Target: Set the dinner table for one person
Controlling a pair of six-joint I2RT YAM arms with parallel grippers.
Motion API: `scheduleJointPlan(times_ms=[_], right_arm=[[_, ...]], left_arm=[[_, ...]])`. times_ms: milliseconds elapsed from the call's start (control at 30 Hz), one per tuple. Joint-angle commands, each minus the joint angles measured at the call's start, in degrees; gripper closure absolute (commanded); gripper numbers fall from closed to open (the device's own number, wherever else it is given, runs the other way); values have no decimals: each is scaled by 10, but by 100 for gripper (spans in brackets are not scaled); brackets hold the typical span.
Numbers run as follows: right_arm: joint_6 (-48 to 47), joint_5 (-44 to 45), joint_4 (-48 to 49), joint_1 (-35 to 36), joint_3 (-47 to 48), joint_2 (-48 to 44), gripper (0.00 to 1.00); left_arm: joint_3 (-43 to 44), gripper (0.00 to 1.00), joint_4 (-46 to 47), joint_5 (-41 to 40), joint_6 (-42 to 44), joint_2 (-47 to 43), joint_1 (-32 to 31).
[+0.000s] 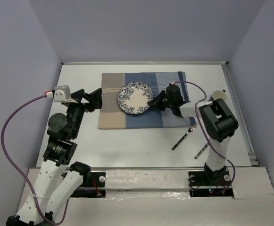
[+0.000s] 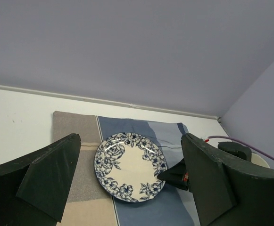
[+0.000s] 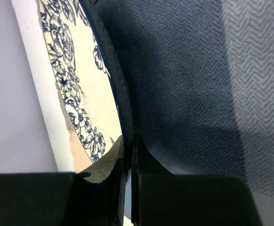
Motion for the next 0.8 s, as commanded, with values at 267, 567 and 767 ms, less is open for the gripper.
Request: scheduleJointPlan(times_ms=[267,567,767], right_arm=[[28,-14,126,-10,-1,-28,100],[32,-11,116,-15,0,-5,94],[13,11,74,-15,-12,-18,46]], left_arm=[[-3,1,22,7,3,1,-3],[-3,1,22,6,4,0,-3],[-4,1,22,8,3,-1,-3]])
